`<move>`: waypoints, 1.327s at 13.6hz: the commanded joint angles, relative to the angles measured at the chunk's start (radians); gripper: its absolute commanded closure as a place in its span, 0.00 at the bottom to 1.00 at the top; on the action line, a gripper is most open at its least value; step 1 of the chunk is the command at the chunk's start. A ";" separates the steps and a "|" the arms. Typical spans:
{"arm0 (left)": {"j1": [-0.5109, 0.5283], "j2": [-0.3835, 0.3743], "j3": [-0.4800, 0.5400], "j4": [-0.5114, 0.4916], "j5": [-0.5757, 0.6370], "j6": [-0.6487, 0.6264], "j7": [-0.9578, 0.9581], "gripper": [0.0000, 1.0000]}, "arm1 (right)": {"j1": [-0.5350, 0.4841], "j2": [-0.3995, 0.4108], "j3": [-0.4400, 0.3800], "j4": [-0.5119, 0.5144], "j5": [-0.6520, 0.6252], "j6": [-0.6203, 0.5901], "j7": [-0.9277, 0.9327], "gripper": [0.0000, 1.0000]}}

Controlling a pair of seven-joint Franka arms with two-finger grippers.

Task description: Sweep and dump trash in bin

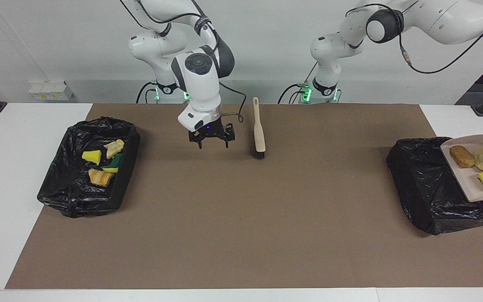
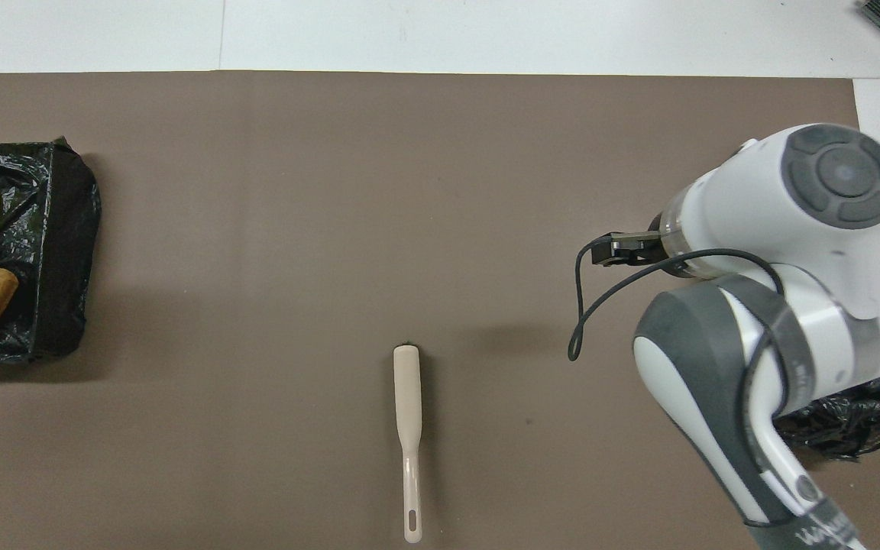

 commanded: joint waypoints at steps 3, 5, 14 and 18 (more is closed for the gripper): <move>-0.013 -0.122 0.003 -0.072 0.024 -0.013 -0.011 1.00 | -0.080 -0.112 -0.047 0.099 -0.011 -0.205 -0.115 0.00; -0.012 -0.160 -0.067 -0.074 0.014 -0.058 -0.020 1.00 | -0.050 -0.149 -0.128 0.135 0.007 -0.291 -0.140 0.00; -0.012 -0.306 -0.428 -0.360 -0.073 -0.156 -0.528 1.00 | -0.085 -0.144 -0.186 0.180 0.038 -0.388 -0.233 0.00; -0.023 -0.268 -0.636 -0.380 -0.134 -0.216 -0.967 1.00 | -0.089 -0.163 -0.188 0.151 0.100 -0.398 -0.217 0.00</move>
